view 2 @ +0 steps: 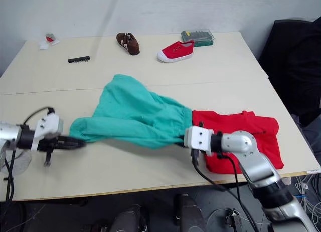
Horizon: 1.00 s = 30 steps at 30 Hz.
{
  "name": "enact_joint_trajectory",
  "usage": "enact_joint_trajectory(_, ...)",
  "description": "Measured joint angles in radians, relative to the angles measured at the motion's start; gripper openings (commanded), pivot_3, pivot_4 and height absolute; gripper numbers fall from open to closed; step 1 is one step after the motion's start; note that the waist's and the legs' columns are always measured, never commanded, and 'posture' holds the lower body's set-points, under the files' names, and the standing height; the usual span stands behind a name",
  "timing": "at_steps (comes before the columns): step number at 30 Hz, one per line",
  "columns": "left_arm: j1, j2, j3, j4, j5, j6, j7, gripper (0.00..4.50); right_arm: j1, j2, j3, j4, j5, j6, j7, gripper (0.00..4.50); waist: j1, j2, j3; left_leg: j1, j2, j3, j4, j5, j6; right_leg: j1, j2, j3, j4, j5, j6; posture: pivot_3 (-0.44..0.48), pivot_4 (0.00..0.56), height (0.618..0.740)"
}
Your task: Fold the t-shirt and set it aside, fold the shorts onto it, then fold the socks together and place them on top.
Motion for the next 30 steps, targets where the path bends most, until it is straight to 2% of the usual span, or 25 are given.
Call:
enact_joint_trajectory(4, -0.020, 0.005, 0.001, -0.041, -0.031, 0.048, -0.026, 0.02, -0.004, -0.008, -0.029, -0.046, 0.045, 0.070, 0.001, 0.00, 0.005, 0.000, 0.000, 0.001, -0.001, -0.001, 0.000, -0.003, 0.006, 0.001, -0.001, 0.000, 0.000, 0.000, 0.000, 0.000, 0.150, 0.740)
enact_joint_trajectory(8, -0.074, -0.011, 0.001, -0.014, -0.005, 0.017, 0.021, 0.02, -0.004, -0.019, -0.029, -0.032, 0.016, 0.059, -0.003, 0.00, 0.006, 0.000, 0.000, 0.001, -0.002, -0.001, 0.000, -0.003, 0.005, 0.001, -0.001, 0.000, 0.002, 0.000, 0.000, 0.000, 0.150, 0.740)
enact_joint_trajectory(11, -0.097, -0.014, 0.002, 0.034, 0.021, -0.005, 0.056, 0.60, -0.005, -0.018, -0.029, -0.021, -0.004, 0.052, -0.016, 0.00, 0.001, 0.000, 0.000, 0.001, -0.002, 0.000, 0.000, -0.001, 0.001, 0.000, 0.000, 0.000, 0.002, 0.000, 0.000, 0.000, 0.150, 0.740)
enact_joint_trajectory(17, -0.135, -0.013, 0.005, 0.106, 0.058, -0.079, 0.094, 2.53, -0.005, -0.010, -0.029, -0.002, -0.037, 0.027, -0.030, 0.00, 0.002, 0.000, 0.000, 0.000, -0.001, 0.001, 0.000, -0.001, 0.000, 0.000, 0.001, 0.001, 0.000, 0.000, 0.000, 0.000, 0.150, 0.740)
enact_joint_trajectory(22, -0.176, -0.015, 0.000, 0.163, 0.102, -0.169, 0.117, 2.53, -0.004, 0.007, -0.029, 0.003, -0.049, 0.011, -0.032, 0.00, 0.002, 0.000, 0.000, 0.000, -0.001, 0.001, 0.000, -0.001, 0.001, 0.000, 0.000, 0.001, 0.000, 0.000, 0.000, 0.000, 0.150, 0.740)
enact_joint_trajectory(30, -0.245, -0.084, -0.037, 0.242, 0.156, -0.310, 0.166, 2.53, -0.001, 0.023, -0.027, 0.020, -0.076, -0.008, -0.037, 0.00, 0.002, -0.001, 0.000, 0.000, -0.001, 0.001, 0.000, -0.001, 0.001, 0.000, 0.001, 0.001, 0.000, 0.000, 0.000, 0.000, 0.150, 0.740)
